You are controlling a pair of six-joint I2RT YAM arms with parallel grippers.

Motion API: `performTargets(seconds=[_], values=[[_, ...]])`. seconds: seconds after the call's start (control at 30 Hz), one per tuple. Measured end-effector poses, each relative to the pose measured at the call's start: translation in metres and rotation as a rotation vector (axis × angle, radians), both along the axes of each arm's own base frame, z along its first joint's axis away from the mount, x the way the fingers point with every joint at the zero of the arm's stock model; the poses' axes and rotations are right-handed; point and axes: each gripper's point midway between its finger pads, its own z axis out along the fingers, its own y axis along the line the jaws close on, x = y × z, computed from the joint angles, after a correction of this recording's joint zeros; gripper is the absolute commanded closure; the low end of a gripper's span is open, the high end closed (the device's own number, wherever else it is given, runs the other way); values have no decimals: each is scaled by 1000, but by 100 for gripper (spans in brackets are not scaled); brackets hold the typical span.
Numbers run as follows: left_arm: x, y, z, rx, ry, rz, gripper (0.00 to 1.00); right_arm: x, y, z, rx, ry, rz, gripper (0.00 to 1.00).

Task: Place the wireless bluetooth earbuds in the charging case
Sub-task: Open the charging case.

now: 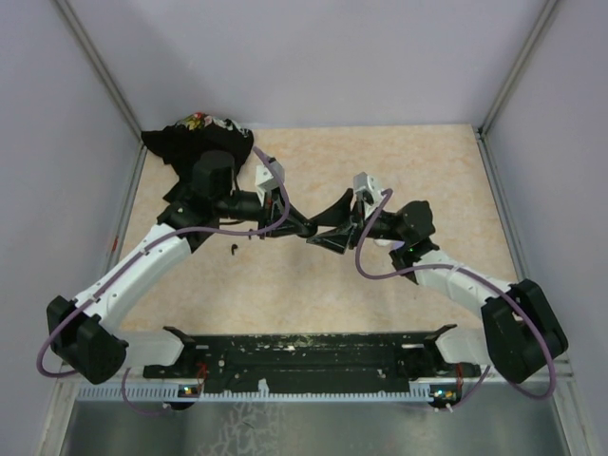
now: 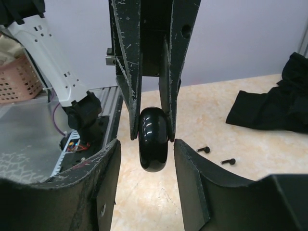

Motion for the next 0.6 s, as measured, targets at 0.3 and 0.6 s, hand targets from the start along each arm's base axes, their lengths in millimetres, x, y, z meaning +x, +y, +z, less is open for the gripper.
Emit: performTargets(seconds=[0.3,0.6], values=[[-5,0,2,-8,4,-26,95,-6,2,0,5,10,51,57],[-5,-1,2,-9,3,-29,95,-7,4,-7,-11,35,73,64]])
